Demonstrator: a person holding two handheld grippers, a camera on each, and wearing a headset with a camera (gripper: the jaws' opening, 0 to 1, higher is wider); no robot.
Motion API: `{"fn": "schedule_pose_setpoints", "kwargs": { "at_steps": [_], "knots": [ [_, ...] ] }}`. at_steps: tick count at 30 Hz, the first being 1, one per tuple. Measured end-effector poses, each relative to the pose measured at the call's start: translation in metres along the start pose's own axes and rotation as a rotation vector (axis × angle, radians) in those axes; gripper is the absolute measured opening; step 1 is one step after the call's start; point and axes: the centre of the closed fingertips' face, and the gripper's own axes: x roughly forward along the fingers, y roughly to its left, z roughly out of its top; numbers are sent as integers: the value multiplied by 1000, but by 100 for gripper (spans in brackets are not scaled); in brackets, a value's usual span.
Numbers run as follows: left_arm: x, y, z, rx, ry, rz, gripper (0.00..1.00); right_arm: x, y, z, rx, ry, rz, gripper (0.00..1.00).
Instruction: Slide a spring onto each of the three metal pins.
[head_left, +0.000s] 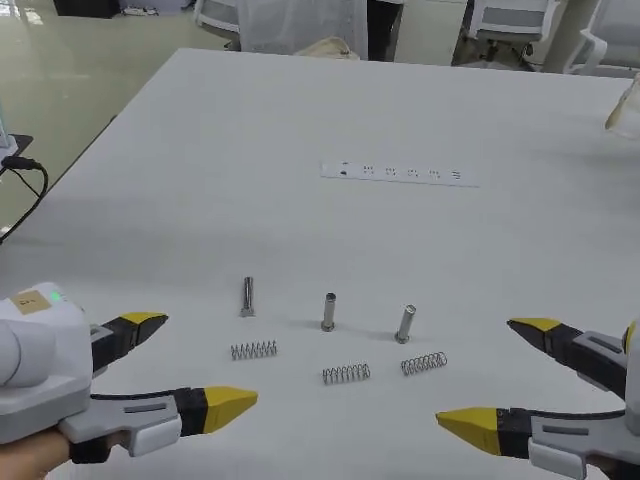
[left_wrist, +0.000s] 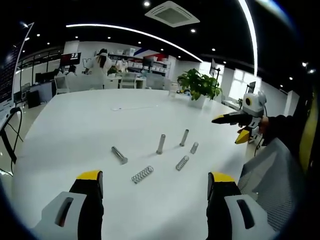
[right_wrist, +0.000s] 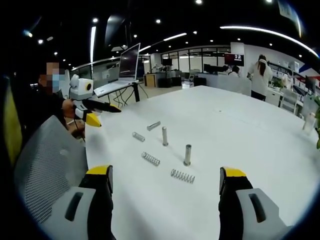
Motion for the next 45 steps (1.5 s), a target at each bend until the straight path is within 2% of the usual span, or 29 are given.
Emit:
{"fn": "schedule_pose_setpoints", "kwargs": {
  "at_steps": [6,10,14,18,26,38,45],
  "knots": [
    [1,0,-3,-5,9,-1,83,4,7,-7,9,9,13,87],
    [5,1,-5,1,19,-14,83,4,5,-7,13,14,4,86],
    [8,2,1,-2,3,-23,82,1,2,-5,17,12,-13,86],
    [11,-1,1,12,8,-33,82,-2,5,-5,13,8,-16,86],
    [17,-3,7,28,7,-45,82,-6,0,-4,26,-12,-34,86],
    [11,3,12,28,-14,-20,82,-4,2,2,-3,-13,-24,86],
    [9,2,12,27,-17,-14,81,-4,6,-1,-2,-8,-15,85]
  ]
}}
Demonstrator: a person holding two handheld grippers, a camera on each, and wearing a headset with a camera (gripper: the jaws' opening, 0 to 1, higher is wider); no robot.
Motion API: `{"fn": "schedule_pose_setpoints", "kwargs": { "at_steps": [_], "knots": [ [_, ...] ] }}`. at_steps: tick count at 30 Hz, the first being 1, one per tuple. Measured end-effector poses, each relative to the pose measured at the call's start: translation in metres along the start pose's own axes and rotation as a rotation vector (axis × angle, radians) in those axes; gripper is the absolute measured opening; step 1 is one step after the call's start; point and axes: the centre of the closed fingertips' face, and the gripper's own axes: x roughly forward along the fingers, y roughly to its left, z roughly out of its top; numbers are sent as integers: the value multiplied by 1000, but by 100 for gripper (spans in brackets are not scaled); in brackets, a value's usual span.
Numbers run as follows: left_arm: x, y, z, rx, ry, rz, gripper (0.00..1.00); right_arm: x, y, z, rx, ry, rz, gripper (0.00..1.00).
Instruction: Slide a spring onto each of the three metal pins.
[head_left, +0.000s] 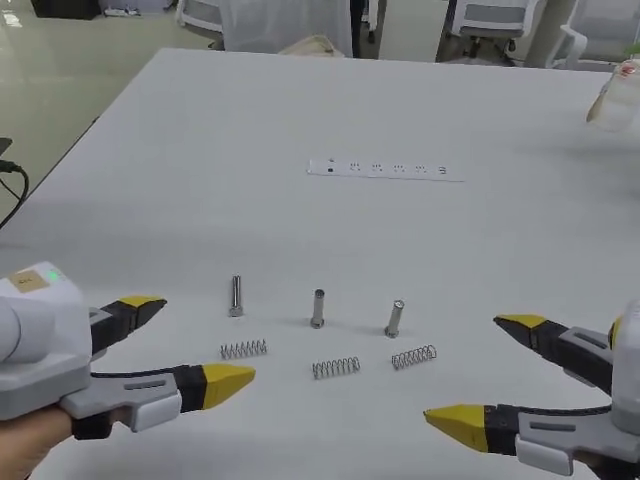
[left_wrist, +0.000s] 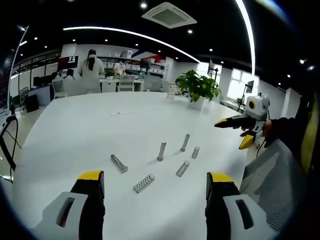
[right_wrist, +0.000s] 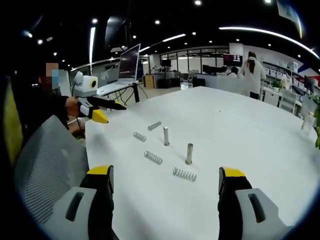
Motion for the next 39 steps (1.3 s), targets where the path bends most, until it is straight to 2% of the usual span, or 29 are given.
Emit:
{"fn": "schedule_pose_setpoints", "kwargs": {
  "at_steps": [10,16,22,25,30,34,37,39],
  "knots": [
    [-2,2,1,12,9,7,80,1,-2,1,-2,-10,-1,85],
    [2,6,7,20,7,12,79,1,-3,-1,-3,-3,-3,85],
    [10,13,14,40,22,22,77,2,-3,-3,-7,3,2,85],
    [15,18,20,50,20,25,77,2,-4,-3,-6,1,0,85],
    [28,25,23,72,39,28,72,2,-6,-4,-2,3,-3,85],
    [42,36,21,57,65,39,70,2,-6,-6,-1,9,-4,85],
    [51,42,24,42,67,46,67,2,-6,-7,3,12,-4,85],
    [55,46,21,36,88,53,65,2,-6,-8,2,17,-3,85]
  ]
}}
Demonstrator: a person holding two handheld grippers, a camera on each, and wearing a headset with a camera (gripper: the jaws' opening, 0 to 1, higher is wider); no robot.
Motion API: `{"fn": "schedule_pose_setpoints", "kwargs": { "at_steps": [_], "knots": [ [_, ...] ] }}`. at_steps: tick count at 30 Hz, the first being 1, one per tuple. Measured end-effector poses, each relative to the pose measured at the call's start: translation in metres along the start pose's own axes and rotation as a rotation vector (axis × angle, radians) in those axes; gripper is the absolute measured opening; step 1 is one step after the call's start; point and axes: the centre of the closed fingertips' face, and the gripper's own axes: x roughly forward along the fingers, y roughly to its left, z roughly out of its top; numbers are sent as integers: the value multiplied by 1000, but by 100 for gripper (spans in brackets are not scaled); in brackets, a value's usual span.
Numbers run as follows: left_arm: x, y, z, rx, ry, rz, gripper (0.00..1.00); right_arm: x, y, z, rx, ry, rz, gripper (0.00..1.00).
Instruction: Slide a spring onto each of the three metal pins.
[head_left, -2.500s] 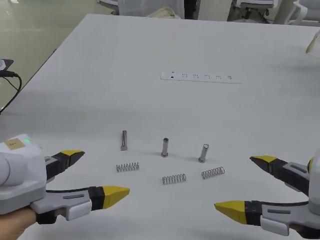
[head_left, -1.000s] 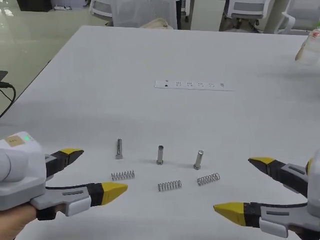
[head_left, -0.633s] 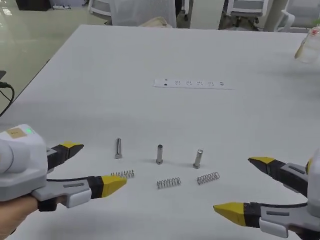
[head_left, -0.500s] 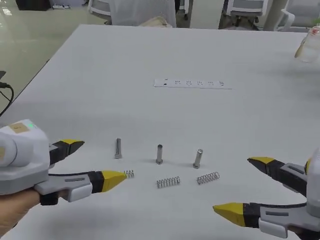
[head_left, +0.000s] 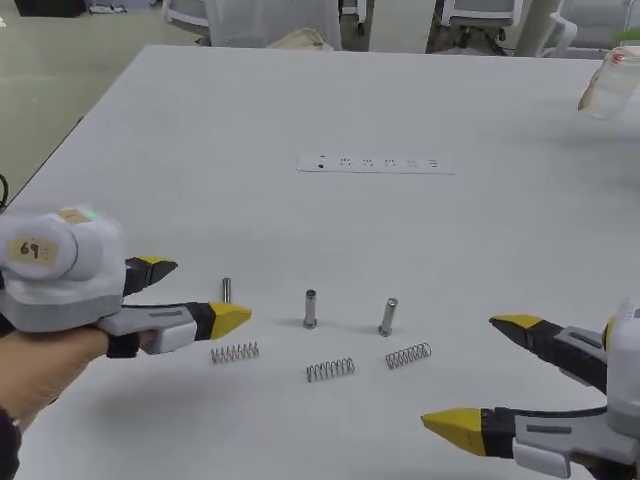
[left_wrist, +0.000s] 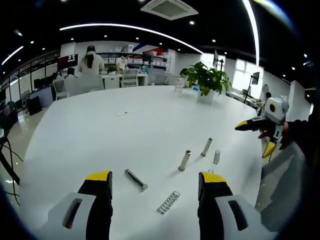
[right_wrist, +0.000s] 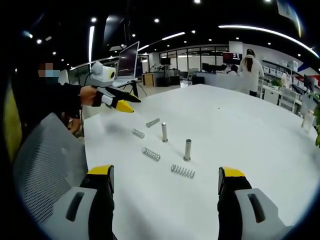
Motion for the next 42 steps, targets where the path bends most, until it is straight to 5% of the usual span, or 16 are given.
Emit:
{"fn": "schedule_pose_setpoints", "kwargs": {
  "at_steps": [21,42],
  "knots": [
    [48,35,-21,-34,151,103,35,2,-4,-7,12,20,2,84],
    [76,41,-37,-18,263,104,21,6,-6,-17,34,28,3,84]
  ]
}}
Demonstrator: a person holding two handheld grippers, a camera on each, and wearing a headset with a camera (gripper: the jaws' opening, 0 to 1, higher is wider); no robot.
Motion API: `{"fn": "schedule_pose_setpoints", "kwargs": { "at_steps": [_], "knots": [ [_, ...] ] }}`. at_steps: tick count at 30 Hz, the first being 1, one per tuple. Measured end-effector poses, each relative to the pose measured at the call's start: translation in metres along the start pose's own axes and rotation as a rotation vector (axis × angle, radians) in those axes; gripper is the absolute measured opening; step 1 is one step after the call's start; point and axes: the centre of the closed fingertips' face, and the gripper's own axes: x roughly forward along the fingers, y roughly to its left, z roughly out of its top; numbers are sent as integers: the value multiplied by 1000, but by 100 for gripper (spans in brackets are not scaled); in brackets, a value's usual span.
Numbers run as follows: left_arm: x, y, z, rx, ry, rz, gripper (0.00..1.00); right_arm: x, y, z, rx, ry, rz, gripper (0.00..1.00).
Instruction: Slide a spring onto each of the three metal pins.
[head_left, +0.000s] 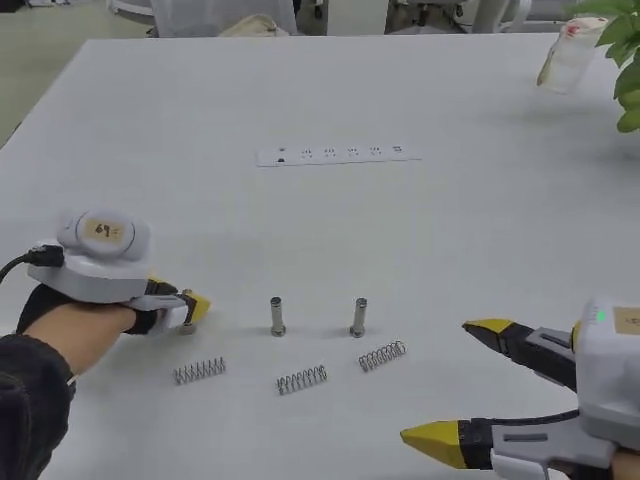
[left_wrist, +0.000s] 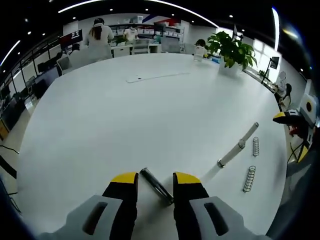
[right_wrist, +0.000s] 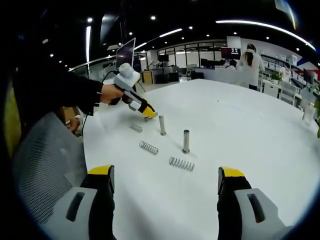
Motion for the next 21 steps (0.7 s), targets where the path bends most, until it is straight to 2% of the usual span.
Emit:
{"fn": "schedule_pose_setpoints", "kwargs": {
  "at_steps": [7,11,21],
  "knots": [
    [4,-1,-4,-4,23,-3,18,-1,-1,-2,0,2,-6,84],
    [6,-1,-4,23,29,1,14,-2,-1,-4,3,3,-8,84],
    [12,-1,1,54,38,11,11,-2,-1,-7,7,12,-7,84]
  ]
}}
